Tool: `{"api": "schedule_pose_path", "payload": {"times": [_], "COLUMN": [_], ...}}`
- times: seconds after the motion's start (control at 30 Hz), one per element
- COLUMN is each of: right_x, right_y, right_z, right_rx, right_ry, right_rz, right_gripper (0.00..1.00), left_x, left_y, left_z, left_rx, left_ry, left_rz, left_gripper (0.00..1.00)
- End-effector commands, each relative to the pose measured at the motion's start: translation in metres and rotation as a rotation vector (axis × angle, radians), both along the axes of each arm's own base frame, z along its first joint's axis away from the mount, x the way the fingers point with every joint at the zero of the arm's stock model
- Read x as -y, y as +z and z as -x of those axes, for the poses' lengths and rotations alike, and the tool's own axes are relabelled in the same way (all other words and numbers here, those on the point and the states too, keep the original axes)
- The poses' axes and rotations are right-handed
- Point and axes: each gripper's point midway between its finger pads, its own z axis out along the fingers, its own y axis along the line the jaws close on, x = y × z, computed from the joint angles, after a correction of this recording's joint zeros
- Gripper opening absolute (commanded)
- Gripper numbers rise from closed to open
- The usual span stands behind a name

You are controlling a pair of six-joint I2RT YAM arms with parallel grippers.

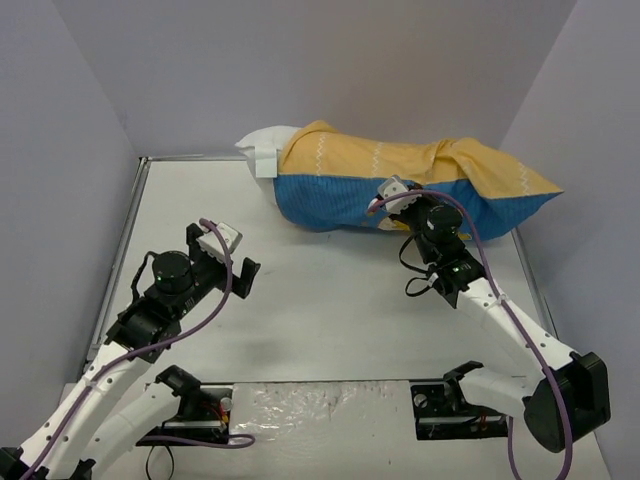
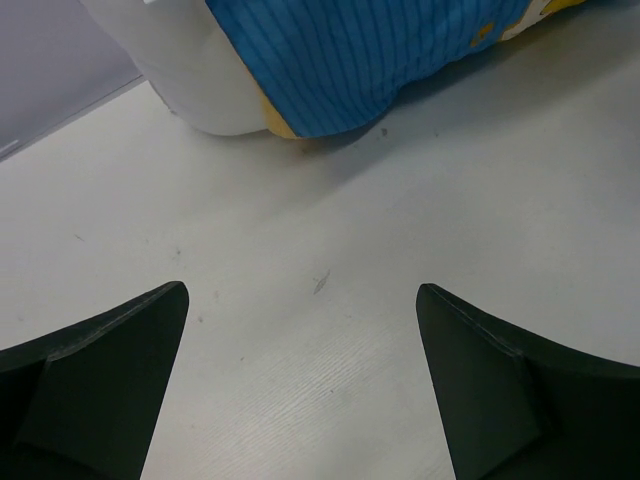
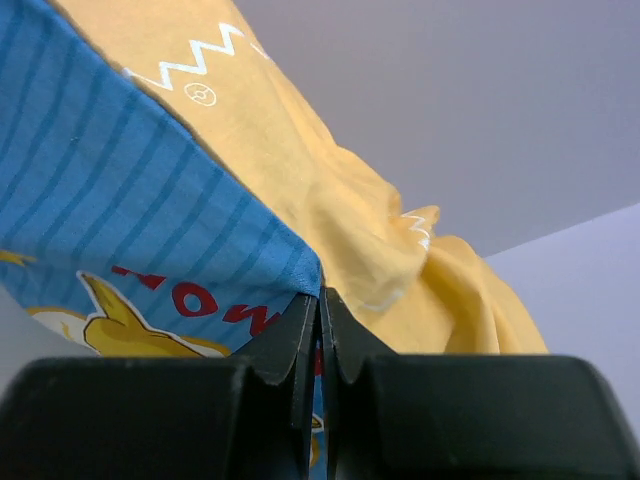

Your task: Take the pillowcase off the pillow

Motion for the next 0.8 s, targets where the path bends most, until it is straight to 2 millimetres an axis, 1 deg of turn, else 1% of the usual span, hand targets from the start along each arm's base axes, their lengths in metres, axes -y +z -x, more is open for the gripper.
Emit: {"api": "schedule_pose_path", "payload": {"times": [0.0,0.07,0.1,0.17,0.2,0.23,0.27,0.3,0.33,0.37,0.4,0.43,0.47,0.5,0.53,0.57,0.63,0.67,0.7,0.73,0.77], "right_x": [-0.010,-0.010,-0.009,-0.008,-0.007,-0.004,-0.002,-0.001,0.005,0.005,0.006,0.008,0.008,0.006,0.005,0.005,0.006,0.009,0.010,0.010,0.010], "right_y": [0.012,0.004,0.002,0.003,0.003,0.004,0.005,0.006,0.005,0.004,0.002,0.004,-0.001,0.000,0.000,0.000,0.003,0.004,0.005,0.007,0.009], "right_z": [0.009,0.015,0.016,0.021,0.022,0.023,0.026,0.026,0.026,0.026,0.026,0.025,0.025,0.026,0.027,0.030,0.031,0.033,0.034,0.035,0.037], "right_rx": [-0.013,-0.033,-0.035,-0.034,-0.036,-0.037,-0.040,-0.042,-0.046,-0.059,-0.072,-0.080,-0.103,-0.108,-0.113,-0.116,-0.114,-0.113,-0.116,-0.116,-0.128], "right_ry": [0.085,0.122,0.122,0.145,0.146,0.148,0.149,0.149,0.140,0.148,0.150,0.148,0.152,0.167,0.174,0.180,0.185,0.181,0.186,0.194,0.198], "right_rz": [-0.054,-0.035,-0.036,-0.048,-0.049,-0.051,-0.057,-0.058,-0.059,-0.069,-0.076,-0.083,-0.084,-0.094,-0.093,-0.093,-0.093,-0.093,-0.097,-0.097,-0.099], "right_gripper": [0.00,0.00,0.00,0.00,0.00,0.00,0.00,0.00,0.00,0.00,0.00,0.00,0.00,0.00,0.00,0.00,0.00,0.00,0.00,0.00,0.00], "left_x": [-0.008,-0.010,-0.005,0.003,0.008,0.009,0.011,0.014,0.015,0.017,0.017,0.018,0.019,0.021,0.025,0.027,0.022,0.024,0.025,0.016,0.025], "left_y": [0.009,0.011,0.005,0.012,0.006,0.011,0.026,0.020,0.024,0.034,0.026,0.030,0.031,0.030,0.031,0.036,0.039,0.039,0.044,0.037,0.035], "left_z": [-0.009,-0.017,-0.022,-0.031,-0.040,-0.047,-0.054,-0.065,-0.070,-0.077,-0.088,-0.095,-0.100,-0.109,-0.112,-0.119,-0.129,-0.132,-0.141,-0.145,-0.145], "left_rx": [0.078,0.108,0.100,0.150,0.131,0.145,0.171,0.154,0.181,0.207,0.195,0.228,0.237,0.241,0.263,0.272,0.271,0.263,0.259,0.219,0.217], "left_ry": [0.016,0.019,-0.005,-0.058,-0.067,-0.066,-0.064,-0.067,-0.084,-0.084,-0.084,-0.095,-0.104,-0.113,-0.143,-0.148,-0.141,-0.164,-0.180,-0.191,-0.250], "left_rz": [-0.098,-0.153,-0.185,-0.246,-0.272,-0.298,-0.309,-0.345,-0.391,-0.405,-0.436,-0.466,-0.481,-0.501,-0.532,-0.544,-0.576,-0.566,-0.554,-0.551,-0.524], "left_gripper": [0.97,0.95,0.95,0.95,0.95,0.94,0.94,0.94,0.94,0.94,0.94,0.95,0.95,0.95,0.95,0.95,0.95,0.95,0.95,0.95,0.96]}}
